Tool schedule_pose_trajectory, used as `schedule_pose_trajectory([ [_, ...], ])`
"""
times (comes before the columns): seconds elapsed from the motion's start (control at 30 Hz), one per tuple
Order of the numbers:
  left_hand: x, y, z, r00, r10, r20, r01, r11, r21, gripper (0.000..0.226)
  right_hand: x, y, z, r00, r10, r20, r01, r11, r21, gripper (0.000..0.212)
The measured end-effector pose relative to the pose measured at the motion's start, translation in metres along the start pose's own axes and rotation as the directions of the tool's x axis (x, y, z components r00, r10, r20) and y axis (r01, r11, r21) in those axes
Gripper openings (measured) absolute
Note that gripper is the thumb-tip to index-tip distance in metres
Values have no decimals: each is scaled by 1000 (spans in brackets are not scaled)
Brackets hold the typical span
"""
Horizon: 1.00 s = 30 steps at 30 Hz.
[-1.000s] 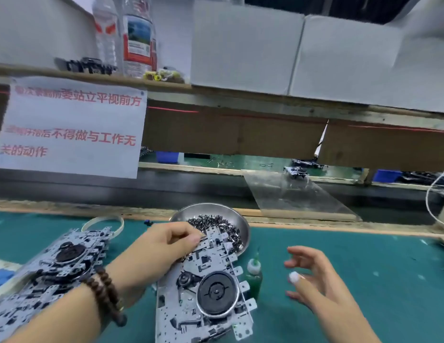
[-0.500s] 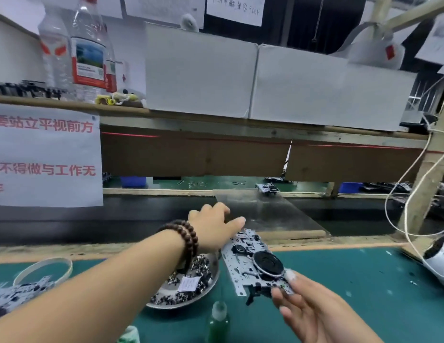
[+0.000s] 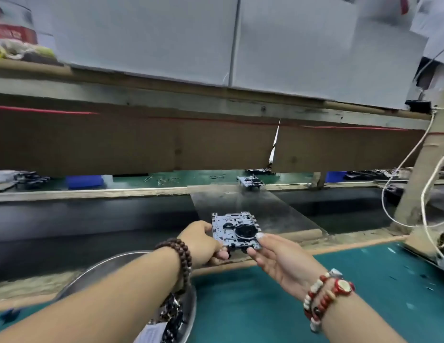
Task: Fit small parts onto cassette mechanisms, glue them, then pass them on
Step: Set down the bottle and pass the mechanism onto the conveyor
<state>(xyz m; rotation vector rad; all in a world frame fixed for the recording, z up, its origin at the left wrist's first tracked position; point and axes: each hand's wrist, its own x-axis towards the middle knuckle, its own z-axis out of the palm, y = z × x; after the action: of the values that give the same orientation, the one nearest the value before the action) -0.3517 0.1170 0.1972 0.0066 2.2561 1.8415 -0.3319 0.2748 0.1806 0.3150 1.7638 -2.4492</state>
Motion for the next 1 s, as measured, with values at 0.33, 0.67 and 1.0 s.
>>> schedule_pose_trajectory([
  [0.33,102,-8,12,995,31,-92,-15,985,169,48,91,-9,4,988,0,-156,-10,998,-63,12],
  [0.67,40,-7,-17,972,212,-99,-149,888,436,53,47,3,23,987,-139,-81,91,900,-426,43],
  [1.0,-121,11,-69,919,385,-81,-153,538,829,30,-110,-17,93,897,-212,387,441,433,-786,16],
])
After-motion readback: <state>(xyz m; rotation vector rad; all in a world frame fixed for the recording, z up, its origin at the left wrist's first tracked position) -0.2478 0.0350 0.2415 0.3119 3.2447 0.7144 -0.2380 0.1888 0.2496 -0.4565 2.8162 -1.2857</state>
